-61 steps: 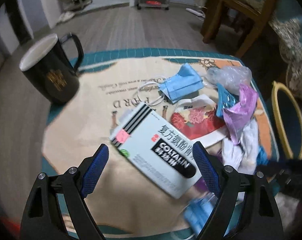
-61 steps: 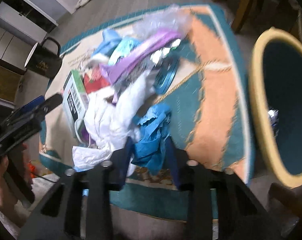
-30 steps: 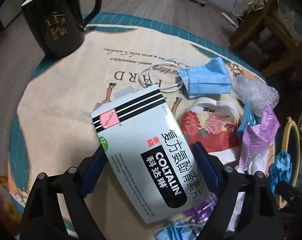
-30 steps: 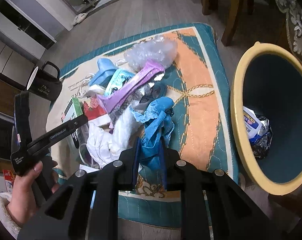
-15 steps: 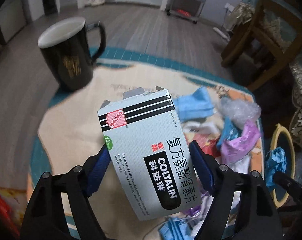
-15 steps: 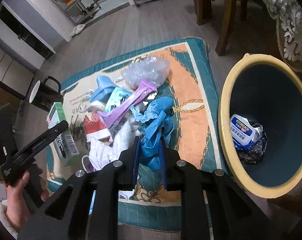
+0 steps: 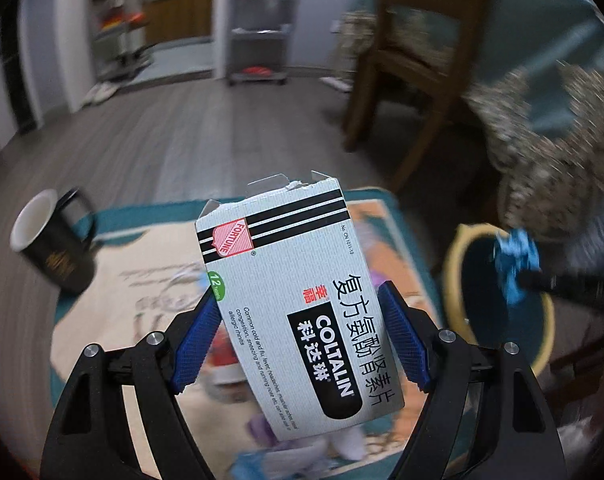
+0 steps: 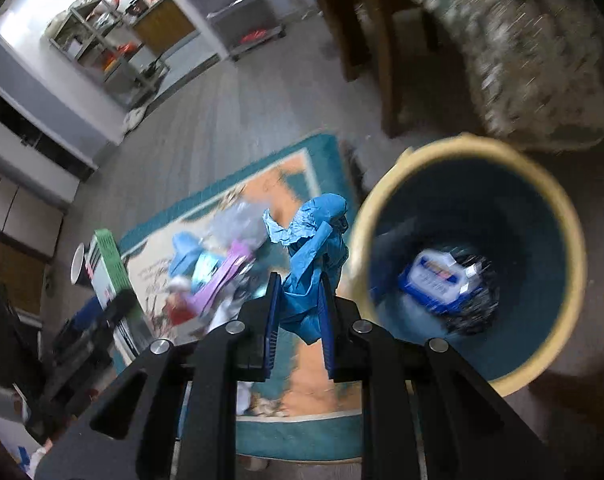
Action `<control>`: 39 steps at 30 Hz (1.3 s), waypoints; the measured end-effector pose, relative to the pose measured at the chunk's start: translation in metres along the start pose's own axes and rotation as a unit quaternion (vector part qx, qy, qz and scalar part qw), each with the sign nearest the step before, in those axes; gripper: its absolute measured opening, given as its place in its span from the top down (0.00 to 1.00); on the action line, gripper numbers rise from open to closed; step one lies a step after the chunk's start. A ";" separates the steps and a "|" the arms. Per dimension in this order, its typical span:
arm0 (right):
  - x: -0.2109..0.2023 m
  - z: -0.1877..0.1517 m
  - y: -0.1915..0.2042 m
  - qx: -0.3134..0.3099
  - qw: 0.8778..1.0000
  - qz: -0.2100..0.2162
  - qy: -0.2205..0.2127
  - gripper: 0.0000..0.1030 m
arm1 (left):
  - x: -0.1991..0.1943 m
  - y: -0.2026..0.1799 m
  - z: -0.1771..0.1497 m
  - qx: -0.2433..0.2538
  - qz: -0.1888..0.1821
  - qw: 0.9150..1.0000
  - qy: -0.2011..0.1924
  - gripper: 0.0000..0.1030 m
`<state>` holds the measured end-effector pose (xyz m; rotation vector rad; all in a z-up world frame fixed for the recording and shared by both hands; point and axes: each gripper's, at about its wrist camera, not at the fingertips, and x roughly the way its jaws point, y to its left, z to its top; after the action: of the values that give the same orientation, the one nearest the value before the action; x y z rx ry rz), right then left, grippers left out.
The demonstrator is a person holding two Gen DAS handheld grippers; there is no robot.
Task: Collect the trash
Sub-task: 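Drop the blue glove into the bin with the right gripper while the left drops the COLTALIN box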
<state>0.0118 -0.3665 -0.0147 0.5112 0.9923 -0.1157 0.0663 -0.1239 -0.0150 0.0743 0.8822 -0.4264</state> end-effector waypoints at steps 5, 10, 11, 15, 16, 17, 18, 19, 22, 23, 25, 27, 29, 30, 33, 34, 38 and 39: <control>-0.031 0.020 -0.036 0.000 0.999 -0.033 -0.021 0.83 | 0.006 -0.052 0.006 0.038 -0.051 0.998 -0.005 0.23; -0.033 0.016 -0.079 0.036 0.998 -0.039 -0.018 0.83 | 0.020 -0.096 0.006 0.064 -0.086 0.994 0.007 0.23; -0.031 0.015 -0.091 0.052 0.998 -0.039 -0.013 0.83 | 0.023 -0.103 0.005 0.070 -0.089 0.994 0.010 0.23; -0.023 0.013 -0.116 0.065 0.997 -0.047 0.007 0.83 | 0.040 -0.123 -0.001 0.081 -0.105 0.991 0.023 0.23; -0.022 0.013 -0.121 0.067 0.997 -0.049 0.011 0.83 | 0.047 -0.129 -0.002 0.082 -0.112 0.990 0.028 0.23; -0.020 0.013 -0.124 0.069 0.996 -0.049 0.014 0.83 | 0.051 -0.133 -0.003 0.082 -0.119 0.989 0.032 0.23; -0.018 0.012 -0.129 0.072 0.996 -0.049 0.019 0.83 | 0.055 -0.136 -0.003 0.081 -0.125 0.988 0.035 0.23; -0.017 0.011 -0.133 0.076 0.996 -0.051 0.022 0.83 | 0.060 -0.141 -0.003 0.080 -0.133 0.987 0.038 0.23; -0.012 0.011 -0.145 0.081 0.994 -0.061 0.032 0.83 | 0.073 -0.155 -0.002 0.087 -0.148 0.984 0.044 0.23; -0.010 0.010 -0.149 0.081 0.994 -0.065 0.035 0.83 | 0.076 -0.159 -0.001 0.088 -0.152 0.983 0.044 0.23; -0.006 0.010 -0.157 0.078 0.993 -0.075 0.043 0.83 | 0.082 -0.163 0.001 0.086 -0.170 0.980 0.048 0.23; -0.003 0.008 -0.162 0.078 0.992 -0.081 0.049 0.83 | 0.088 -0.167 0.001 0.087 -0.186 0.978 0.049 0.23; -0.002 0.007 -0.166 0.080 0.992 -0.083 0.051 0.82 | 0.091 -0.170 0.000 0.090 -0.193 0.976 0.053 0.21; -0.002 0.008 -0.166 0.080 0.992 -0.083 0.050 0.82 | 0.094 -0.172 -0.001 0.091 -0.196 0.975 0.057 0.20; -0.001 0.010 -0.165 0.078 0.992 -0.082 0.047 0.80 | 0.095 -0.175 -0.004 0.094 -0.204 0.973 0.057 0.12; -0.001 0.010 -0.165 0.078 0.992 -0.082 0.046 0.78 | 0.093 -0.175 -0.004 0.096 -0.205 0.973 0.054 0.11; -0.001 0.012 -0.162 0.075 0.993 -0.081 0.043 0.65 | 0.085 -0.172 -0.005 0.103 -0.197 0.974 0.048 0.11; 0.000 0.012 -0.159 0.069 0.993 -0.083 0.043 0.60 | 0.082 -0.168 -0.006 0.105 -0.192 0.975 0.044 0.11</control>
<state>-0.0302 -0.5115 -0.0661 0.5632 1.1153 -0.3161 0.0419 -0.3033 -0.0621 0.1182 0.9386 -0.8841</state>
